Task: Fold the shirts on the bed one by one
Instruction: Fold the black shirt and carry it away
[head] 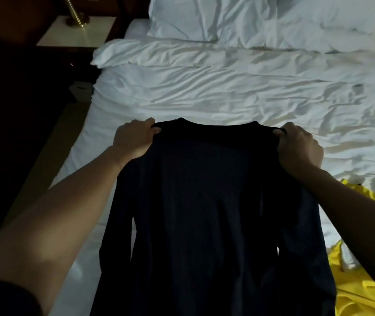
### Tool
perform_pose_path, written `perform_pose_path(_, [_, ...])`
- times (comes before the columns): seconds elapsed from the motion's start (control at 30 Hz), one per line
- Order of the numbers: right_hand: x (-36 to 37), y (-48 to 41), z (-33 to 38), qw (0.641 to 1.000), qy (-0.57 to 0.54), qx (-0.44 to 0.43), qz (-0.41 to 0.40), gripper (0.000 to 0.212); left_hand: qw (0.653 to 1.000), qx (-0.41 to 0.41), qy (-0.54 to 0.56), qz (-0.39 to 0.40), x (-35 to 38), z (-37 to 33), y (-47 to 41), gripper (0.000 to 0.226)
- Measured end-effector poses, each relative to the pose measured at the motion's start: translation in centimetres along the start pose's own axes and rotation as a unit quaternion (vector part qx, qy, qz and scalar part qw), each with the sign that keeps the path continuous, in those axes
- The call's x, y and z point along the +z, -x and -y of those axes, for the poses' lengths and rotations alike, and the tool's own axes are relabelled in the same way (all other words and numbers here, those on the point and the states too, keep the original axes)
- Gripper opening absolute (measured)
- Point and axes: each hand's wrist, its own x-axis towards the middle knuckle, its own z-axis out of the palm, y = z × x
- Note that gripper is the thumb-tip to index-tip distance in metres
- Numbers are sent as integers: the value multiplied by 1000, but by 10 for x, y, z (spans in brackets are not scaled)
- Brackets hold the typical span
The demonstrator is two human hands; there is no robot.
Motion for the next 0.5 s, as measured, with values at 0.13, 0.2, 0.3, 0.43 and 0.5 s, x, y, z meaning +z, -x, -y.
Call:
perform_pose_path(0.13, [60, -40, 1, 999, 3, -2, 32, 32, 998, -37, -16, 39, 54, 16, -39, 37])
perform_pose_path(0.2, [95, -54, -3, 998, 8, 2, 56, 33, 997, -43, -38, 55, 86, 27, -54, 37])
perform_pose_path(0.3, [146, -68, -13, 995, 16, 12, 96, 33, 994, -36, -77, 63, 132, 44, -70, 38])
perform_pose_path(0.43, [201, -81, -28, 992, 10, 18, 127, 30, 993, -36, -86, 74, 180, 58, -87, 36])
perform_pose_path(0.5, [223, -86, -34, 990, 13, 17, 141, 31, 992, -38, -90, 78, 198, 63, -92, 36])
